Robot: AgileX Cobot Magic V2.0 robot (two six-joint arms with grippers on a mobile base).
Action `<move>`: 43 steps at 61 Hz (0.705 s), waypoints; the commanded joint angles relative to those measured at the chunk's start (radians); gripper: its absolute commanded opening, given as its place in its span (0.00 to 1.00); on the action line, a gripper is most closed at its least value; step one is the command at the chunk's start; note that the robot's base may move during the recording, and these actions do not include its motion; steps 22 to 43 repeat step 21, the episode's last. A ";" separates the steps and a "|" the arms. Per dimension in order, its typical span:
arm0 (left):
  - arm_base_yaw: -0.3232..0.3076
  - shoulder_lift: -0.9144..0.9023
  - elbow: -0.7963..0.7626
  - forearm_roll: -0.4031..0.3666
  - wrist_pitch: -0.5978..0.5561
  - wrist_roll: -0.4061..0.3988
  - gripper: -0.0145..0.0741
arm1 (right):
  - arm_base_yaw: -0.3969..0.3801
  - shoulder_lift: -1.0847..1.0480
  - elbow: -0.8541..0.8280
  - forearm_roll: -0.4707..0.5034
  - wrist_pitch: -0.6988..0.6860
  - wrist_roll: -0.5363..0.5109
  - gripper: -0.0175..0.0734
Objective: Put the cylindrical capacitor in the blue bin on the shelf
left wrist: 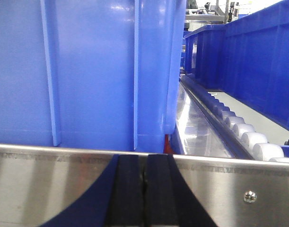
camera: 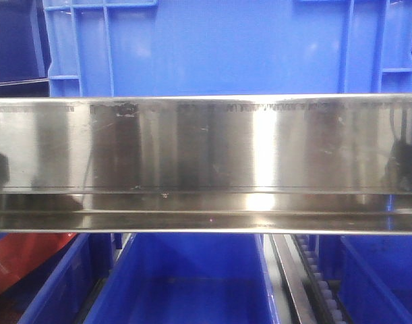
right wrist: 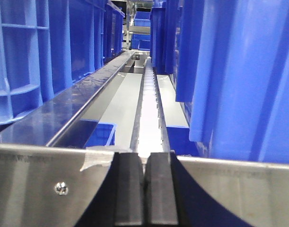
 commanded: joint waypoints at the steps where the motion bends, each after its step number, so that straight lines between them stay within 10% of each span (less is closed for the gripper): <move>1: -0.001 -0.005 -0.001 0.000 -0.014 -0.003 0.04 | -0.006 -0.004 0.002 -0.009 -0.024 0.003 0.04; 43: -0.001 -0.005 -0.001 0.000 -0.014 -0.003 0.04 | -0.006 -0.004 0.002 -0.009 -0.024 0.003 0.04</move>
